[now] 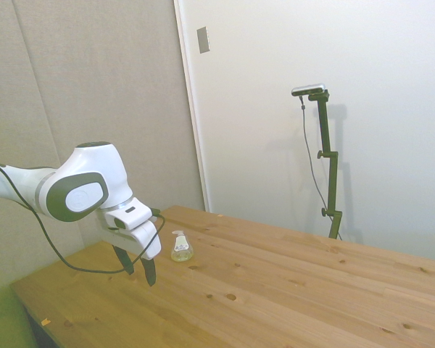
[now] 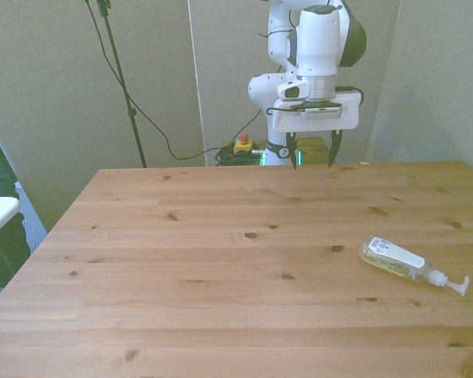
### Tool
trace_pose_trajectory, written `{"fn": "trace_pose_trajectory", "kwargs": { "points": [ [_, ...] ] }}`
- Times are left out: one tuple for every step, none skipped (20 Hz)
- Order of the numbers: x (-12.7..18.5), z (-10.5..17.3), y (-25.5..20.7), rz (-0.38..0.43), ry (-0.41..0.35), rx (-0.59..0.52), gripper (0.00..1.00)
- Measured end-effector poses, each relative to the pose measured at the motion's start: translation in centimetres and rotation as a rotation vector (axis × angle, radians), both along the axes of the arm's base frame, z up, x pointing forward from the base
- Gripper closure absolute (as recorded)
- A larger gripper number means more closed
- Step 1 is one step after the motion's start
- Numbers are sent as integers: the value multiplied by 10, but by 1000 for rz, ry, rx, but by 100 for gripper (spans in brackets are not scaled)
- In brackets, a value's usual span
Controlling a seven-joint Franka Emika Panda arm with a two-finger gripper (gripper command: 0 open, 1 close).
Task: Stand the sanitizer
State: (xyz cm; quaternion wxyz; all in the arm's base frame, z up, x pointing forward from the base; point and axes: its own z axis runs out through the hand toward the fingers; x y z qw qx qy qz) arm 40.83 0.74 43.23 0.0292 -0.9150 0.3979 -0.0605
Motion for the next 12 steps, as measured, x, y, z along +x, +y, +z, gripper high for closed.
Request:
{"fn": "trace_pose_trajectory", "kwargs": {
  "points": [
    [0,0,0,0,0,0,0],
    [0,0,0,0,1,-1,0],
    [2,-1,1,2,3,-4,0],
    [5,-1,5,2,5,-6,0],
    [11,-1,9,3,6,-9,0],
    [17,0,14,5,6,-13,0],
    [26,1,19,7,5,-20,0],
    [36,4,25,5,0,-31,0],
    [46,7,30,2,-5,-39,0],
    [57,11,36,0,-12,-49,0],
    [67,15,42,-3,-16,-56,0],
    [77,19,46,-5,-22,-62,0]
  ]
}}
